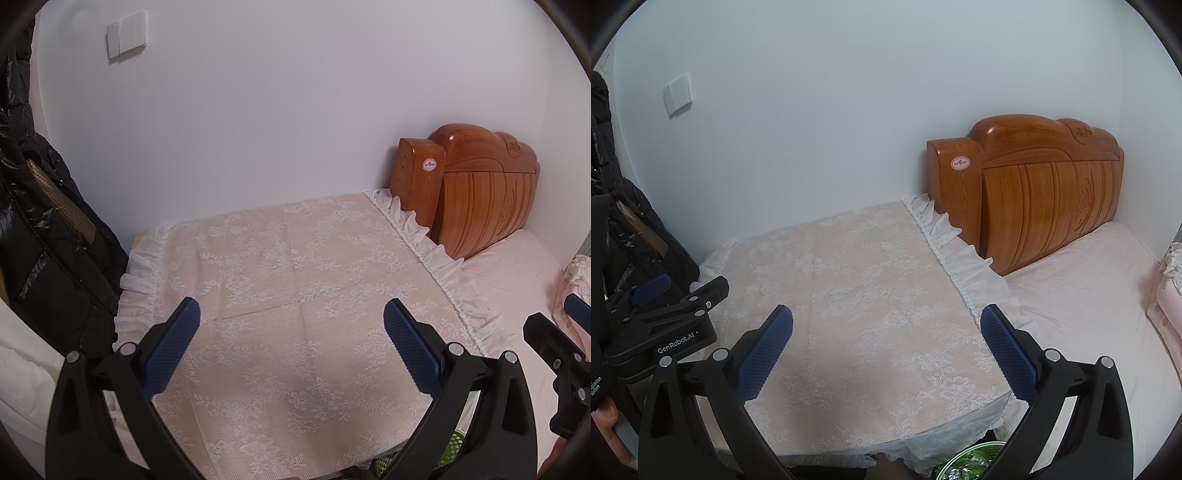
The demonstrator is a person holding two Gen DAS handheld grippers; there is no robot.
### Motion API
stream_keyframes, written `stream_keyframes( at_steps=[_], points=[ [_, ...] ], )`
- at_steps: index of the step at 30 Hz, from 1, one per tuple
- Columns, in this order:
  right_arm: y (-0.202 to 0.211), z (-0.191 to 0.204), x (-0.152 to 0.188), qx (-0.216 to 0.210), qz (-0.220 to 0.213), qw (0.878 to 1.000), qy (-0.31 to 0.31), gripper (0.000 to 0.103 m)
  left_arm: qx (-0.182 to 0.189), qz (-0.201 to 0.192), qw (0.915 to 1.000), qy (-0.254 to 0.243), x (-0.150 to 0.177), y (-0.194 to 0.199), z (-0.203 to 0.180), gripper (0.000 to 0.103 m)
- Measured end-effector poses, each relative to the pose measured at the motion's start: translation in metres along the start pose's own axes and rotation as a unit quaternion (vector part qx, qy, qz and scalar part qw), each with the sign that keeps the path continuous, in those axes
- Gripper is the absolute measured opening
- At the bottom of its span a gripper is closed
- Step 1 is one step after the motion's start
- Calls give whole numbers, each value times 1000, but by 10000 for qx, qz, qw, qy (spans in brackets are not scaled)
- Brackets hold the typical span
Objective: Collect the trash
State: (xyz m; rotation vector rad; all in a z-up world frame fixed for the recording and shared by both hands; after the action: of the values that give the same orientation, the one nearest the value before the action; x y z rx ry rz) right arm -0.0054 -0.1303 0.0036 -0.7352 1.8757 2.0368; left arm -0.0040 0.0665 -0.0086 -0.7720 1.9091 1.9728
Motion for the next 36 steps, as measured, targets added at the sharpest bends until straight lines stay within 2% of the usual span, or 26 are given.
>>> stream_keyframes(
  at_steps=[36],
  points=[
    [-2, 6, 3, 13, 15, 10000, 51, 101, 3, 19, 10000, -19, 4, 1, 0, 95]
  ],
)
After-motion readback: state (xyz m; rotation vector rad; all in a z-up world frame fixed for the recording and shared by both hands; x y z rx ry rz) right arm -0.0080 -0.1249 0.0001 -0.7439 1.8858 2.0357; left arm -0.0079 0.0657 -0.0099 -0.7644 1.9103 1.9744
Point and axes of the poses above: each gripper's, at about its wrist camera, not at the fingertips, and y roughly against the way its jaws point, z to its left, x to its underside, the point moved 5 cm from there along -y, roughly the way its jaws point, and after that the axes turned 12 degrees about z, right-handed, at the moved point
